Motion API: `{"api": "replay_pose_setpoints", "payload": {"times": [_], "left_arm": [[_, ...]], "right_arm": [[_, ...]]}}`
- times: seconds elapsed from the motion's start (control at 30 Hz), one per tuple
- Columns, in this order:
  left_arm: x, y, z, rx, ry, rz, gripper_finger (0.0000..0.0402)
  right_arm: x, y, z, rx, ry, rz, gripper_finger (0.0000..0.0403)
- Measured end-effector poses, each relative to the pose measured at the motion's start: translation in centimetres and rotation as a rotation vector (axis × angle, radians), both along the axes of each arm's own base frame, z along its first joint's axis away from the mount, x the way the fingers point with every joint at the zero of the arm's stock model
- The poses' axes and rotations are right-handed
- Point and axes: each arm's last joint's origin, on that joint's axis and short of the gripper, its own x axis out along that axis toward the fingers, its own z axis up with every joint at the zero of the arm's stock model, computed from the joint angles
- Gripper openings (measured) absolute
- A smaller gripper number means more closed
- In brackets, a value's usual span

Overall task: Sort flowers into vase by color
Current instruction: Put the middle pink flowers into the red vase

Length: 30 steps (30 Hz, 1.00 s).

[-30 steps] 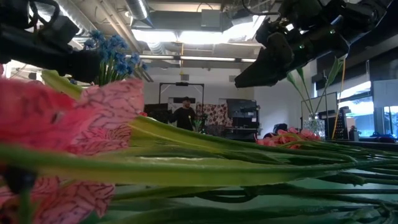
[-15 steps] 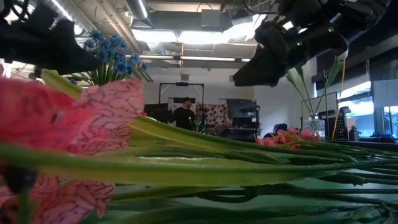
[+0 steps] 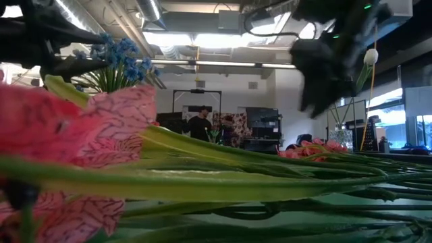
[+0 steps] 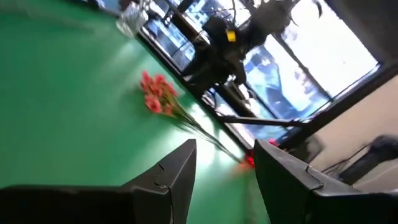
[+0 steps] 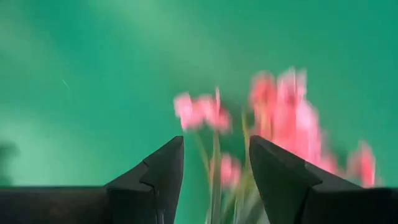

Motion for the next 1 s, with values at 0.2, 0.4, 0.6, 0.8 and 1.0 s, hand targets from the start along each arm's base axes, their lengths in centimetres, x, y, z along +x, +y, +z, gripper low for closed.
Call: {"api": "replay_pose_setpoints", "payload": {"times": [0.2, 0.4, 0.6, 0.8, 1.0], "left_arm": [[0.0, -0.1, 0.0, -0.087, -0.014, -0.015, 0.0155], [0.0, 0.1, -0.5, -0.108, 0.018, 0.044, 0.0155], [-0.3, 0.4, -2.2, -0.190, 0.123, 0.095, 0.0155], [-0.7, 0.6, -3.3, -0.267, 0.184, 0.135, 0.0155], [-0.6, 0.5, -3.1, -0.281, 0.165, 0.123, 0.0155]], "right_arm": [[-1.5, 4.5, -0.9, 0.144, 0.128, -0.124, 0.0182], [-1.6, 6.4, -2.4, 0.227, 0.246, -0.124, 0.0191], [-0.9, 6.9, -4.8, 0.193, 0.353, -0.121, 0.0270], [-0.3, 7.0, -8.1, 0.161, 0.398, -0.169, 0.0318], [-0.3, 7.0, -8.9, 0.149, 0.425, -0.200, 0.0265]]}}
